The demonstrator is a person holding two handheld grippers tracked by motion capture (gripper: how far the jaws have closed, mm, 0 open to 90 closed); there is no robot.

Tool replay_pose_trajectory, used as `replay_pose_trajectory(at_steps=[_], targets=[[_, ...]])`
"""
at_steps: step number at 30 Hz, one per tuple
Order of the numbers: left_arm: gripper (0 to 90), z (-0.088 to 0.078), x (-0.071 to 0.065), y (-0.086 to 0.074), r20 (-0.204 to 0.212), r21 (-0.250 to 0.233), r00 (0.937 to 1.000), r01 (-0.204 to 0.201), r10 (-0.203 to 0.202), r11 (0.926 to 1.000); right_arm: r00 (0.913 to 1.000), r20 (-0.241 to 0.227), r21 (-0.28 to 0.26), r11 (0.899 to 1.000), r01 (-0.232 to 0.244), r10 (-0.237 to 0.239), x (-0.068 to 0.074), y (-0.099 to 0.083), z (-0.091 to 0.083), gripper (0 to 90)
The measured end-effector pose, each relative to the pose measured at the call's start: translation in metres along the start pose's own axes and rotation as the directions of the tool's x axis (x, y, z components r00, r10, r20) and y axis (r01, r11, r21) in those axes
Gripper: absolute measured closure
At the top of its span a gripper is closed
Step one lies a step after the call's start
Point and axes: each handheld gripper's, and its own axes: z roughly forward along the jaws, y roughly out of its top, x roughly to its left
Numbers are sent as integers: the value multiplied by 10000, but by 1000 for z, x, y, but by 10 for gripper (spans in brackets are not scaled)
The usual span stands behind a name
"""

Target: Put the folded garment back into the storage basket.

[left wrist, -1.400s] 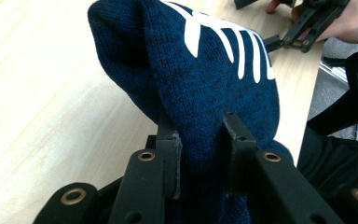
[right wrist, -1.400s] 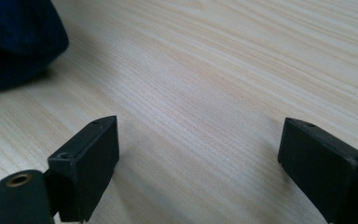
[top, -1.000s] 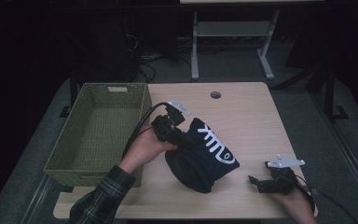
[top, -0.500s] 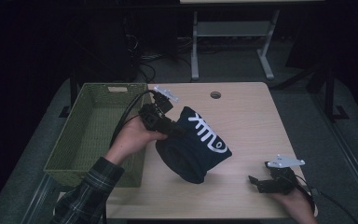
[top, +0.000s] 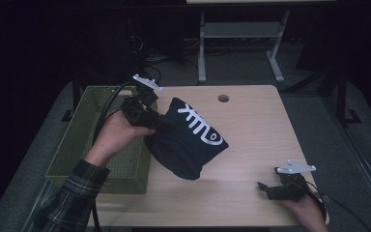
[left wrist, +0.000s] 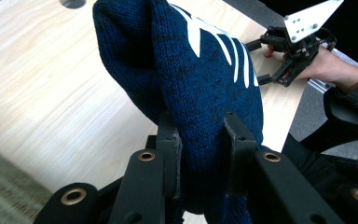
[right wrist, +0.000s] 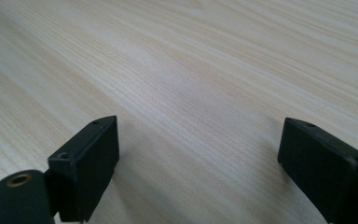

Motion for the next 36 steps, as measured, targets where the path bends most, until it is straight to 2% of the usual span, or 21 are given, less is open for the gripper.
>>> replay_pose_trajectory(at_steps=[8,11,17,22,24,33,35,36], targets=[[727,-35,9,-6,-556,-385,9977,378,-399,9985,10000,1,1,10000,-1,1,0,0,0,122],[727,-48,16,-11,-779,-529,9951,574,-614,9969,10000,2,4,10000,1,-1,0,0,0,120],[727,-70,29,-24,-1132,-825,9875,1010,-1100,9915,9997,181,164,9997,-181,178,-1,1,1,48],[727,-88,38,-35,-1394,-1098,9793,1318,-1465,9852,9994,255,266,9993,-261,254,-1,1,2,17],[727,-96,42,-41,-1527,-1216,9743,1477,-1656,9815,9993,261,274,9993,-258,251,-1,1,2,16],[727,-120,55,-58,-1902,-1533,9574,1897,-2174,9698,9991,319,298,9991,-295,286,-1,1,3,3],[727,-124,58,-62,-2015,-1556,9522,2002,-2295,9673,9991,315,297,9991,-297,288,-1,1,3,3],[727,-126,60,-65,-2095,-1614,9474,2105,-2419,9642,9991,318,297,9991,-295,286,-1,1,3,3]])
